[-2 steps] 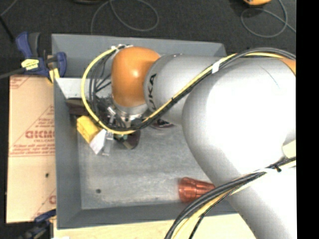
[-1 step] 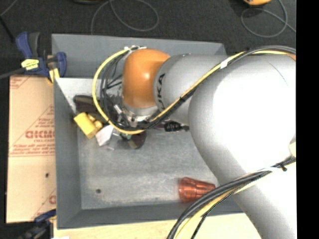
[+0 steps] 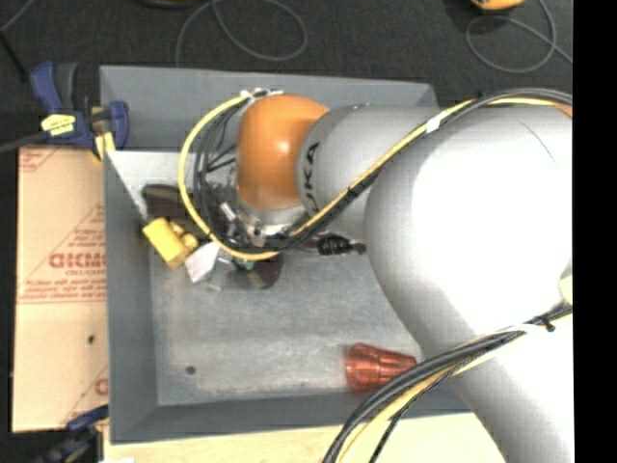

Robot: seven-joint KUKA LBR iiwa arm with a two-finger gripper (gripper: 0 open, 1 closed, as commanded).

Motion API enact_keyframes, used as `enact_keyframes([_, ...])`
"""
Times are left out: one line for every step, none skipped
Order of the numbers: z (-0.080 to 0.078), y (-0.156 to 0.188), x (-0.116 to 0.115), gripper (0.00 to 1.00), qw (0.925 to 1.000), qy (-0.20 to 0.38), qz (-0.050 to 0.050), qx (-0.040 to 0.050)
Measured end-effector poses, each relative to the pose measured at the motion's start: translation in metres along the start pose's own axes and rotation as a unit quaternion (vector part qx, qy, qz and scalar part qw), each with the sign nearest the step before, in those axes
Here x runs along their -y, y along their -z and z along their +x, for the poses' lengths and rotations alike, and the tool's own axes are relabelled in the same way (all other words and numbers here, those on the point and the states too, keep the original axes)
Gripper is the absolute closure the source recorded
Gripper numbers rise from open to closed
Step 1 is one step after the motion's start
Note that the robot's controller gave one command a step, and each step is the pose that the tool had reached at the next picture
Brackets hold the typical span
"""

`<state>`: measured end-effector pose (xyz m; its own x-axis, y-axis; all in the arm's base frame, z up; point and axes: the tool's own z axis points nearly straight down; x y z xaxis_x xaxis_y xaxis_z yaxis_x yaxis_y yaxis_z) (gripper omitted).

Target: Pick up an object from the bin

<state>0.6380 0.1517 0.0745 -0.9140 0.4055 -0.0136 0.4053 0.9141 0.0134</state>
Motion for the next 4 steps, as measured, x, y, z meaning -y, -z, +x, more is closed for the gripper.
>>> enact_keyframes([0.001, 0.003, 0.001, 1.0, 1.0, 0.0, 0.001, -0.0008])
enact_keyframes([0.002, 0.018, 0.002, 1.0, 1.0, 0.0, 0.003, -0.0036])
enact_keyframes([0.001, 0.035, 0.002, 1.0, 1.0, 0.0, 0.002, -0.0023])
enact_keyframes([-0.001, 0.05, 0.001, 1.0, 1.0, 0.0, 0.001, -0.0001])
